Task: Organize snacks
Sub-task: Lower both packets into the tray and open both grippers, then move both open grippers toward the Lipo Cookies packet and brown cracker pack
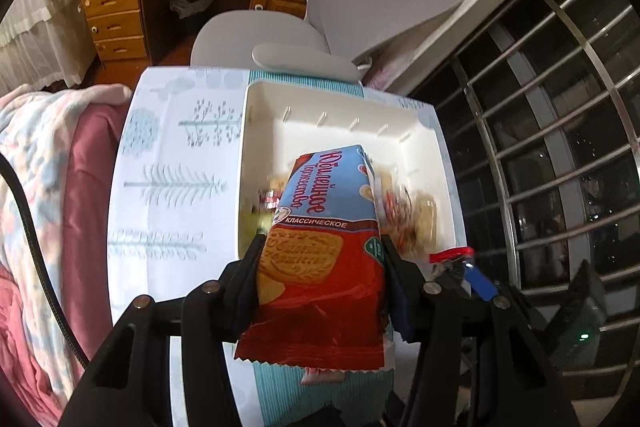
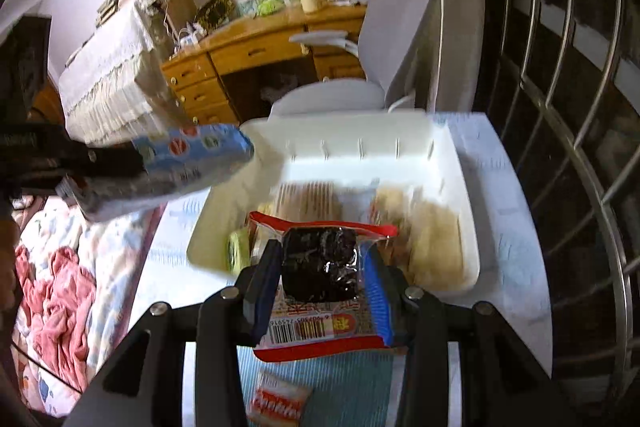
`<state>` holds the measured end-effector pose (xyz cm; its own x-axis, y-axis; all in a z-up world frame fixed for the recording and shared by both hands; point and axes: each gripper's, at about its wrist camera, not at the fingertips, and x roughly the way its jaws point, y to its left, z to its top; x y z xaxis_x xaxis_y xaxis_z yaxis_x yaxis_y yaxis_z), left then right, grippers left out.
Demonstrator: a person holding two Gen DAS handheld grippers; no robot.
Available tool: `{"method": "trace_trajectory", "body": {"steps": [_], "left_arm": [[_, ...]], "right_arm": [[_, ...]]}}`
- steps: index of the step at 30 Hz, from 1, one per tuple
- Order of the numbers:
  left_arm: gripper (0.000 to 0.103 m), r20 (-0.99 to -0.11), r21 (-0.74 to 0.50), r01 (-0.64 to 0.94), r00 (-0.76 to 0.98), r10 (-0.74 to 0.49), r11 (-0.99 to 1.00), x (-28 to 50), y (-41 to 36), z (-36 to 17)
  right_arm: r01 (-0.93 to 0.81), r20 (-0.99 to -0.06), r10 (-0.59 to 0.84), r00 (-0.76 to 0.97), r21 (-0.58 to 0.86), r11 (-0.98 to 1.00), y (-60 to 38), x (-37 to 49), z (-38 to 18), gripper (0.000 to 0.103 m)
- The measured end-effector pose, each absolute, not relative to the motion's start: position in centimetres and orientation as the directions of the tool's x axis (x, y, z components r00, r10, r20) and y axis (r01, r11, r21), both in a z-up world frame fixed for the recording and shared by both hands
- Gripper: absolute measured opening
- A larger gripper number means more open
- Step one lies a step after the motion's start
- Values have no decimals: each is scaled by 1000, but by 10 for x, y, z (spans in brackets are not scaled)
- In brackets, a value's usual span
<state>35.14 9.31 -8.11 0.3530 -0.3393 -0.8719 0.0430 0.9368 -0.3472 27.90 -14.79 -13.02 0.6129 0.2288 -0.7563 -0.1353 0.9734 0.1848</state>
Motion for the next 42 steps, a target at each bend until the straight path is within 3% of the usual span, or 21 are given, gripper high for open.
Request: {"method": "trace_trajectory", "body": {"steps": [11,14,16,17,18,20,42], "left_arm": [[52,-869,-302,9,408,-279,953,395,55,-92],[53,-864,-306,1,420,-278,952,396,49,-96],[55,-853,-331,-8,429,-296,944,393,50,-97],[59,-846,-343,-3,435,-308,939,392,50,-95],[71,-843,-346,3,439,-313,938,390,50,-93],[76,-837,-343,12,451,-311,939,384,50,-88],[76,-859,-321,187,354,-369,928,267,67,-95]], "right_arm": [[-171,-728,201,655,116,978,-154,330,-144,43],[-165,-739,206,642,129,978,-156,335,-151,47],[-164,-746,208,633,133,977,-156,334,-152,58],[-162,-748,205,631,131,978,-156,333,-151,60],[-159,-747,201,634,129,979,-156,332,-150,63],[-146,-744,198,638,135,980,-157,326,-146,63],[85,-761,73,645,166,982,-162,210,-143,63]]}}
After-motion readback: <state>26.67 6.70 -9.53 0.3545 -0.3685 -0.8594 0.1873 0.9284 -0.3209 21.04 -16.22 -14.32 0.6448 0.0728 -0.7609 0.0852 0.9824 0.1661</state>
